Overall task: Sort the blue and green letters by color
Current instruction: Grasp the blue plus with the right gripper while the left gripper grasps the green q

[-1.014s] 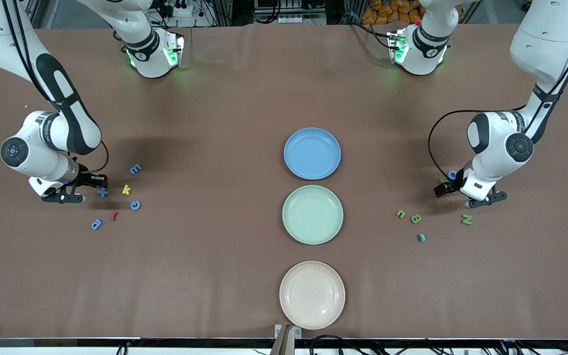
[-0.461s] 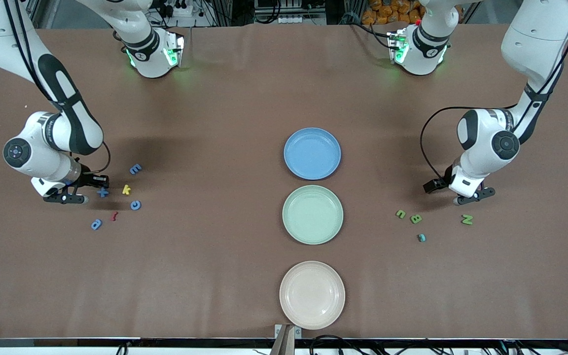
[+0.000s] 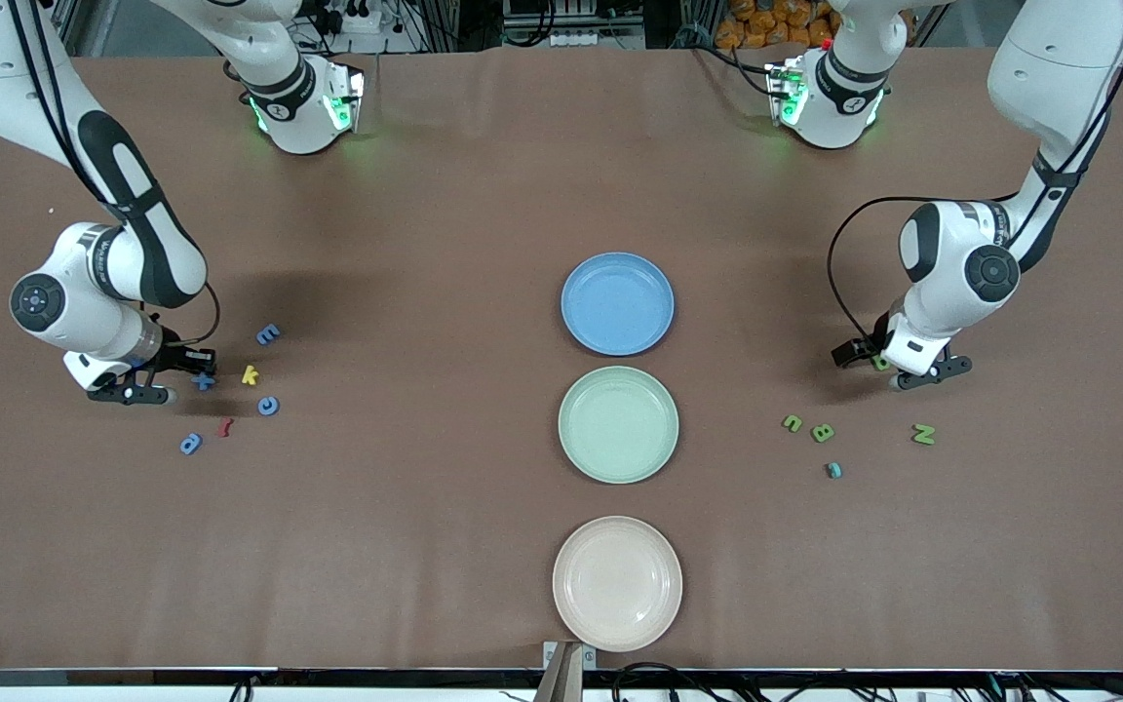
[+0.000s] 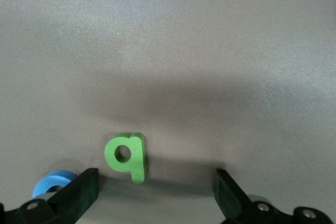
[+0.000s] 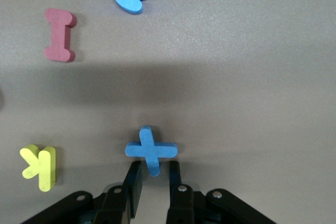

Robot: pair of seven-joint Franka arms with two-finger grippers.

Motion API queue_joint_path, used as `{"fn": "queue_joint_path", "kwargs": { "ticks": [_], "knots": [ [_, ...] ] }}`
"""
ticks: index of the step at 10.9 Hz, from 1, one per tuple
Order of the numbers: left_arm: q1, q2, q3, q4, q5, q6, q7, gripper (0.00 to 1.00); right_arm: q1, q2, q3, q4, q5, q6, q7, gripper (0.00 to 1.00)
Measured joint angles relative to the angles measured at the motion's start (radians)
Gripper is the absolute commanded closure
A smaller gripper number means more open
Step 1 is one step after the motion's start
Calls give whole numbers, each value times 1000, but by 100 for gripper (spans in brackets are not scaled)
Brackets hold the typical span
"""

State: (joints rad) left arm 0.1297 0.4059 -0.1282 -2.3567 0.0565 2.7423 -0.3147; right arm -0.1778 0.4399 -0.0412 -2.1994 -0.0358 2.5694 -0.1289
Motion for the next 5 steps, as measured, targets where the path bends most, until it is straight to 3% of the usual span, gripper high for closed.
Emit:
{"fn": "queue_joint_path", "kwargs": {
  "ticks": [1,5],
  "knots": [
    [0,-1,0,-2,0,1,0,0,0,1,0,1,0,1,0,100],
    [4,-2,23,0,59,2,-3,0,1,1,1,4,0,1,1,100]
  ]
}}
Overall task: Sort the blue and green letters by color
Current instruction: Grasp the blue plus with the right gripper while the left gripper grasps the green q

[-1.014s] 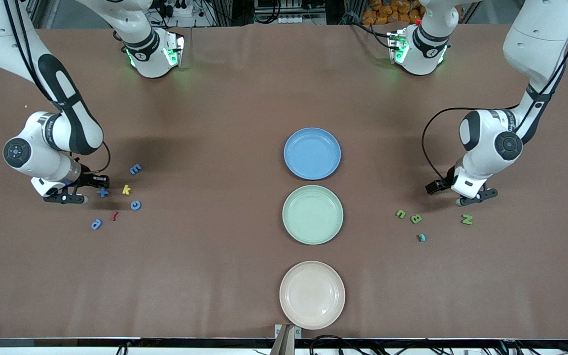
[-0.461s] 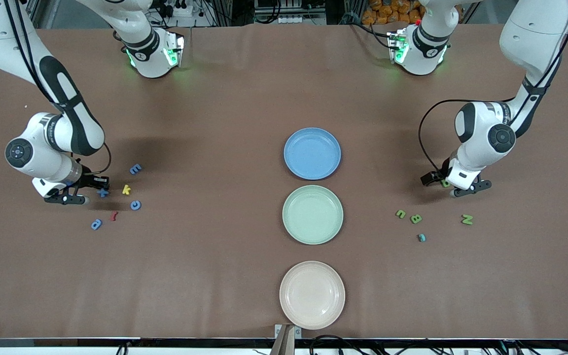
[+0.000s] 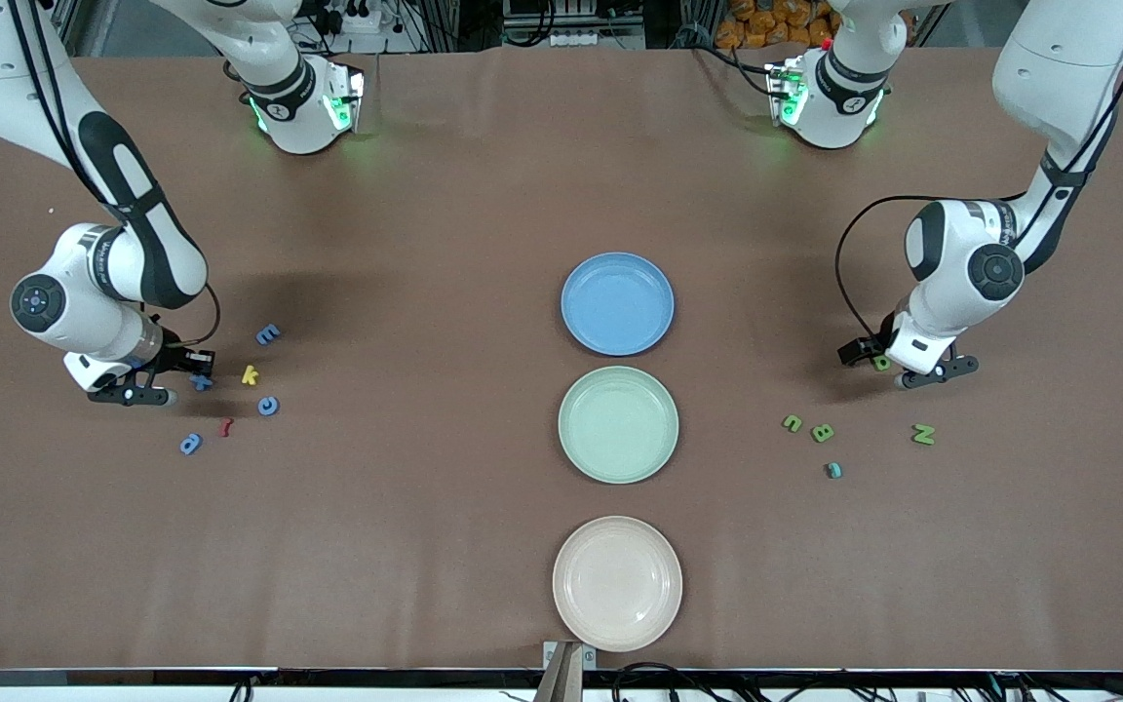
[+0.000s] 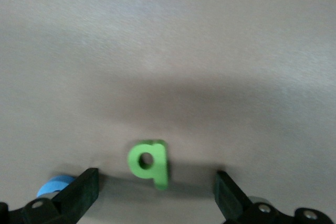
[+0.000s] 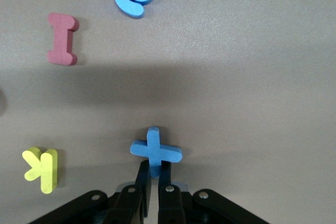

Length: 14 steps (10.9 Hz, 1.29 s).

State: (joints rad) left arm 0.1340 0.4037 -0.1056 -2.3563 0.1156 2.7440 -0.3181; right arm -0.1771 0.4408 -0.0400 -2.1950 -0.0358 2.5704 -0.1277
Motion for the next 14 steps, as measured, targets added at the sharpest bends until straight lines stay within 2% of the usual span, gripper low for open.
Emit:
{"fn": "queue_joint_path", "kwargs": {
  "ticks": [2,3,4,5,6,11,14],
  "knots": [
    [3,0,13,3,15,0,0,0,0,-7,0,19,0,-20,24,100],
    [3,0,13,3,16,0,0,0,2,-20,6,45,0,-75,54,100],
    [3,0,13,3,16,0,0,18,6,-39,20,84,0,-151,100,100],
    [3,0,13,3,16,0,0,89,15,-57,45,127,1,-227,163,100],
    [3,0,13,4,16,0,0,100,25,-70,79,164,1,-280,232,100],
    [4,-3,19,19,17,0,-9,100,148,-73,268,217,9,-309,688,100],
    [3,-2,19,20,18,0,-18,100,341,-63,290,272,56,-306,946,100]
  ]
}}
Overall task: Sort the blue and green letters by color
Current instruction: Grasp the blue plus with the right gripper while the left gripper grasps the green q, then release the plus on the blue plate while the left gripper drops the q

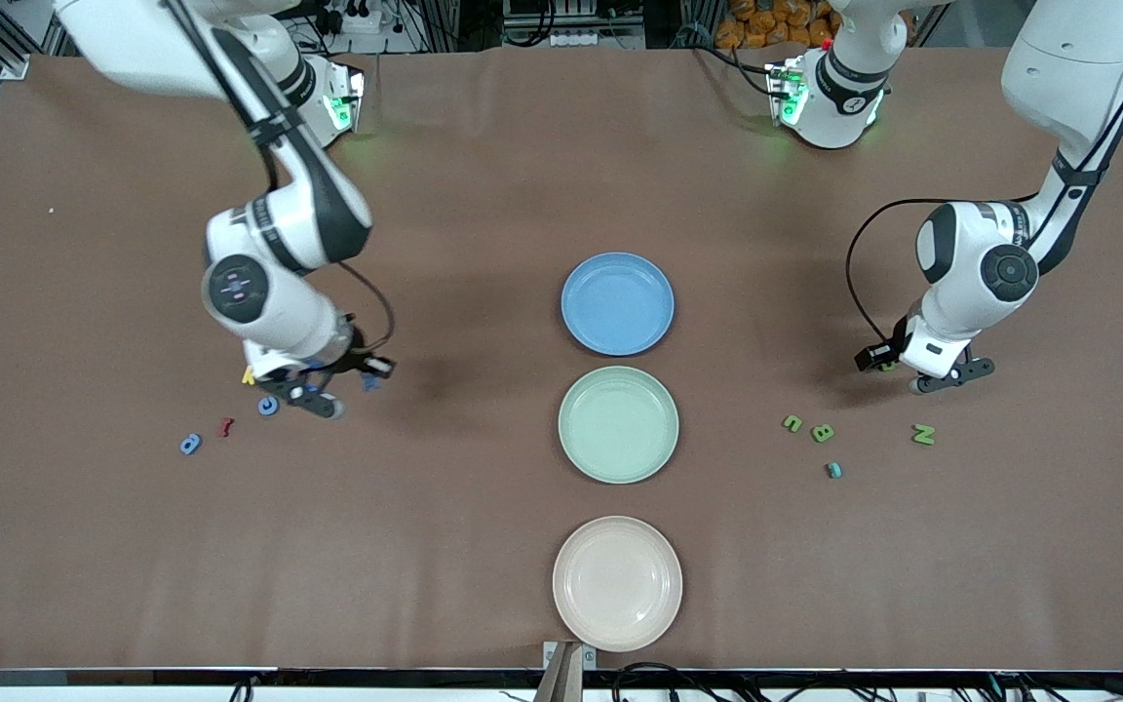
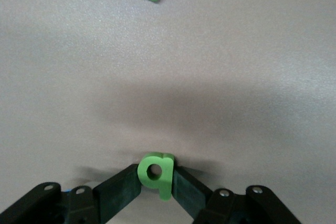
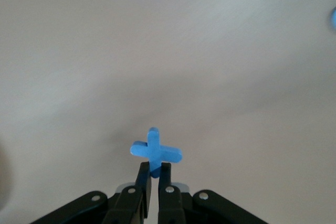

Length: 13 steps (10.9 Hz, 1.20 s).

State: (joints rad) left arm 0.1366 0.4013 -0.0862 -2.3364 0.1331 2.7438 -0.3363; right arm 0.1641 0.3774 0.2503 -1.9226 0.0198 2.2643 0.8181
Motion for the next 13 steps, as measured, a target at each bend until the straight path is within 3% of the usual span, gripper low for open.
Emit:
{"fn": "queue_joint_path", "kwargs": {
  "ticks": [6,9,11,13],
  "knots": [
    [-7,-5,-3,37,0,1,-1,100,347,98,0,169,-4,1,452,100],
    [-9,-7,-13,58,0,1,-4,100,491,182,-5,256,-83,2,653,100],
    [-10,-7,-54,80,0,1,-52,100,555,232,-8,298,-145,2,757,100],
    [-16,-7,-134,107,1,1,-147,100,597,274,-10,323,-195,15,834,87]
  ]
}}
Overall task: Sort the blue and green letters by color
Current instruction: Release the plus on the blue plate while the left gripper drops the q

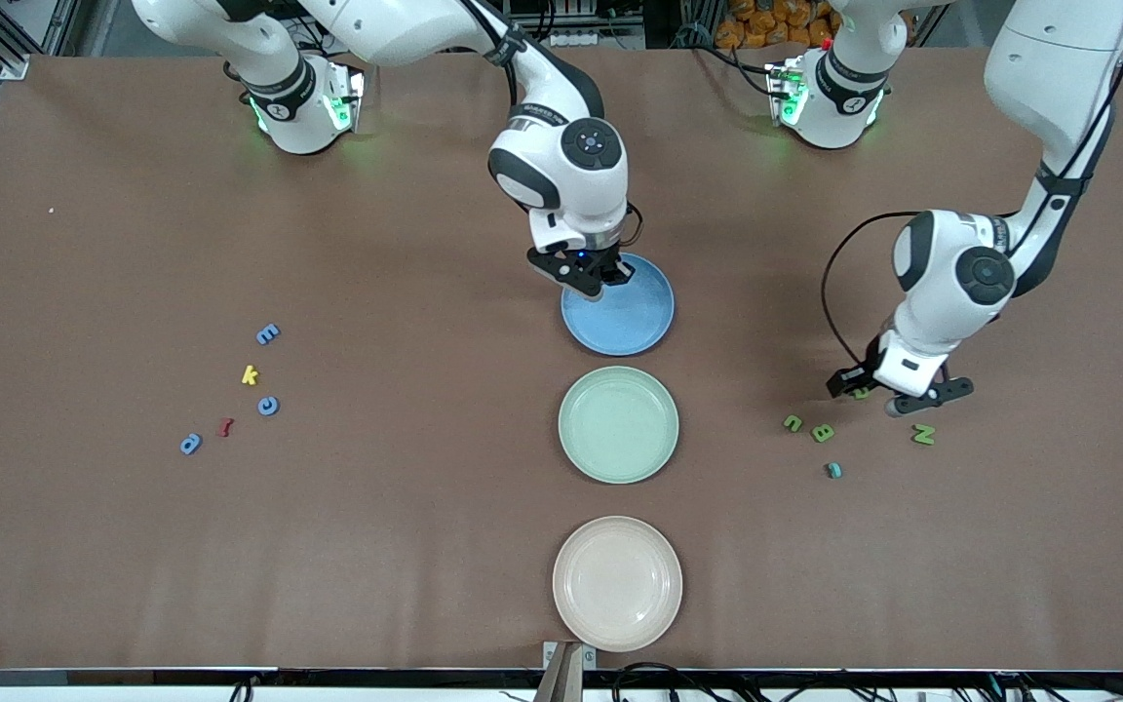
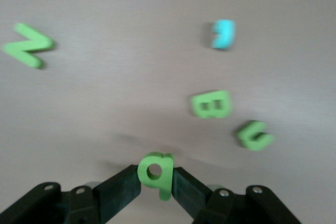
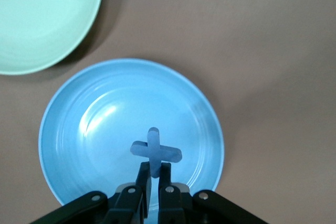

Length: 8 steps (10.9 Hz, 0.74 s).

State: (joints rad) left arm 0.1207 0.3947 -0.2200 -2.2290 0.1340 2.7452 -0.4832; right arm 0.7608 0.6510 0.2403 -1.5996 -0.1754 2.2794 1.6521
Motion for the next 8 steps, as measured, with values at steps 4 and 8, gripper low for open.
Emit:
{"fn": "queue_joint_path", "kwargs": {
  "ticks": [4,8],
  "knots": [
    [-76,10,-107,65,0,0,-226,100,16,31,-4,17,-18,29,38,0],
    [-243,99,-112,215,0,0,-491,100,6,27,-12,30,-23,10,18,0]
  ]
}}
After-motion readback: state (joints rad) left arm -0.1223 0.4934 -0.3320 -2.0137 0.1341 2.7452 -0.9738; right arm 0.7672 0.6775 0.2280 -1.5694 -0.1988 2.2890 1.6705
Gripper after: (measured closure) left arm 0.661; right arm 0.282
